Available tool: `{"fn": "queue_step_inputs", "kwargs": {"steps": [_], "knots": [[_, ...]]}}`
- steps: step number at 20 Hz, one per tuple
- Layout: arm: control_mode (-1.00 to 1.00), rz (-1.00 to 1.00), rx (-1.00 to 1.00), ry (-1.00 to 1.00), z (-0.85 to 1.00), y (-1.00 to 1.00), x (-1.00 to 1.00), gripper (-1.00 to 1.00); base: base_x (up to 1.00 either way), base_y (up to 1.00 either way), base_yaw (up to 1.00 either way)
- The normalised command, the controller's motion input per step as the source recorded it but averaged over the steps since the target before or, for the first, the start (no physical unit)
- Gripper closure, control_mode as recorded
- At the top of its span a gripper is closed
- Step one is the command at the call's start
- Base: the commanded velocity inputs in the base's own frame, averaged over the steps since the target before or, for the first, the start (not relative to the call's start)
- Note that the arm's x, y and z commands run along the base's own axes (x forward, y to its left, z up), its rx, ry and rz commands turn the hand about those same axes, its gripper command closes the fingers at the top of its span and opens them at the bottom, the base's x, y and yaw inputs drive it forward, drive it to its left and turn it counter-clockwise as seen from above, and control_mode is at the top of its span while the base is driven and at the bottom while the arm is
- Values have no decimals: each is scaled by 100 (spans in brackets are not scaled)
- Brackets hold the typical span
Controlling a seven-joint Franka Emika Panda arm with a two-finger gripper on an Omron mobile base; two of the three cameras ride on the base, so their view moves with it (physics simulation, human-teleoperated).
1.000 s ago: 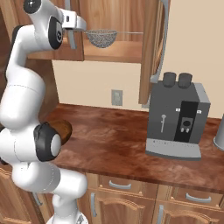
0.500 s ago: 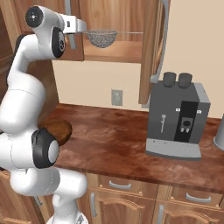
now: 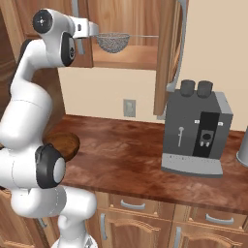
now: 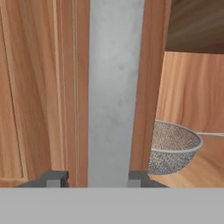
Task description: Open the cabinet and setup a tea strainer by placing it in the bowl upright.
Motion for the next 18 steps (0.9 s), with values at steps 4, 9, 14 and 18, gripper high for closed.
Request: {"fn": "queue_step_inputs", "kwargs": {"steps": [4,9,14,18], "knots": [[-100,-2,0,0,0,0,0,100,0,0,0],[-100,-9,-2,1,0,9,-12,100,0,0,0],[-100,-17,-6,0,10,24,-82,100,0,0,0],[-100,-25,-6,4,16,49,-100,100,0,0,0]]}}
